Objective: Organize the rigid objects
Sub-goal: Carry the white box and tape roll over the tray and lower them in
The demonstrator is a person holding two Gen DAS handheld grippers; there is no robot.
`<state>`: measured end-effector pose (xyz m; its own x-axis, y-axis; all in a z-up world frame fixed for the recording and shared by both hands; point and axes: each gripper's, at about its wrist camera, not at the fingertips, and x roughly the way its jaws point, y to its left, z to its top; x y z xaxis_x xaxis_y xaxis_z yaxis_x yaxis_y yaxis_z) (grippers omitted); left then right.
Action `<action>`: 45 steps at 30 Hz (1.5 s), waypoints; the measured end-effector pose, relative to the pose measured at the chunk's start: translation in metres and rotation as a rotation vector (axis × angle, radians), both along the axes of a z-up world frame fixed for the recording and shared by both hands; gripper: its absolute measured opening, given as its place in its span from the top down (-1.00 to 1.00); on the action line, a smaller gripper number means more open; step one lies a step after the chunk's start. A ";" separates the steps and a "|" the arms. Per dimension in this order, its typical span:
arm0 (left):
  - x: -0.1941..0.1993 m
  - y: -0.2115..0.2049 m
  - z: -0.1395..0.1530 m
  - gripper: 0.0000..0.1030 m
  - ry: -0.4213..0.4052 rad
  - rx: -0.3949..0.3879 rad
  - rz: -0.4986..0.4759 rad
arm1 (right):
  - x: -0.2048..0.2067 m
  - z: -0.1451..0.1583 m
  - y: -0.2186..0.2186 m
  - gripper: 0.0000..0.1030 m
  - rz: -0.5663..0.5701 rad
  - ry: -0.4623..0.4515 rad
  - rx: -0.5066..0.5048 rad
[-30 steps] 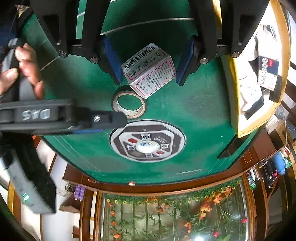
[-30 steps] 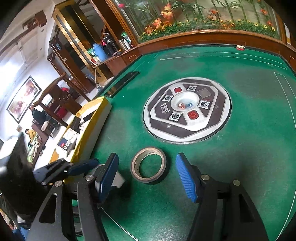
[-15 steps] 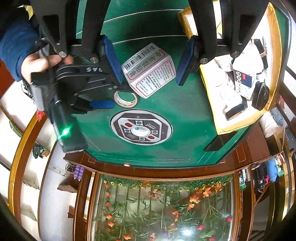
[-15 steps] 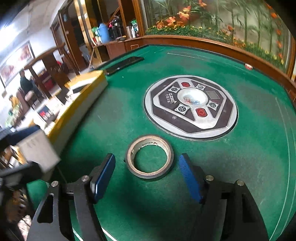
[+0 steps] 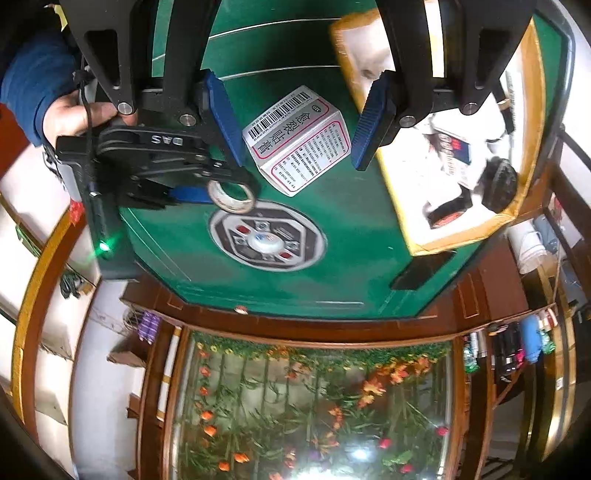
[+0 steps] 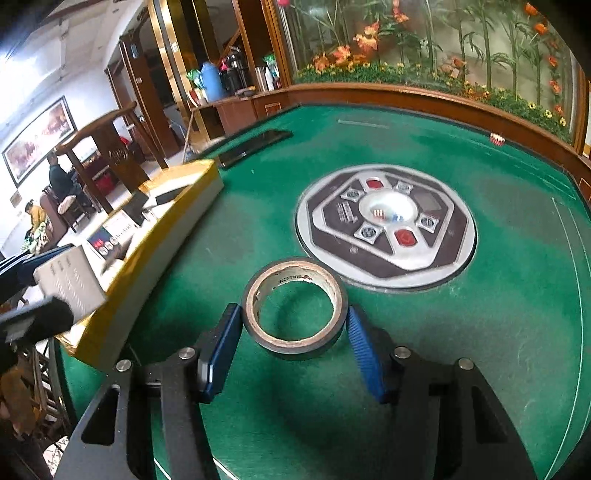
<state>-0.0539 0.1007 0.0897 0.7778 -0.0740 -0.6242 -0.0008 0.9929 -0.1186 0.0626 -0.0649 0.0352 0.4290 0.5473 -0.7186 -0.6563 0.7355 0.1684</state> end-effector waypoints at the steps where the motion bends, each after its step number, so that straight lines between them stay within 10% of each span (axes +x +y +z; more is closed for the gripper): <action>1: -0.003 0.007 0.003 -0.23 -0.009 -0.003 0.016 | -0.001 0.003 0.000 -0.12 0.001 -0.009 0.006; 26: -0.031 0.120 -0.023 -0.24 0.008 -0.055 0.285 | -0.050 0.056 0.106 -0.12 0.222 -0.006 0.105; 45: -0.033 0.138 -0.044 -0.24 0.040 -0.047 0.287 | 0.008 0.024 0.271 -0.13 0.287 0.121 -0.112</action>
<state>-0.0866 0.2389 0.0454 0.7458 0.1161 -0.6560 -0.2866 0.9448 -0.1586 0.0709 0.2063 0.0591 0.1766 0.5482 -0.8175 -0.8198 0.5415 0.1861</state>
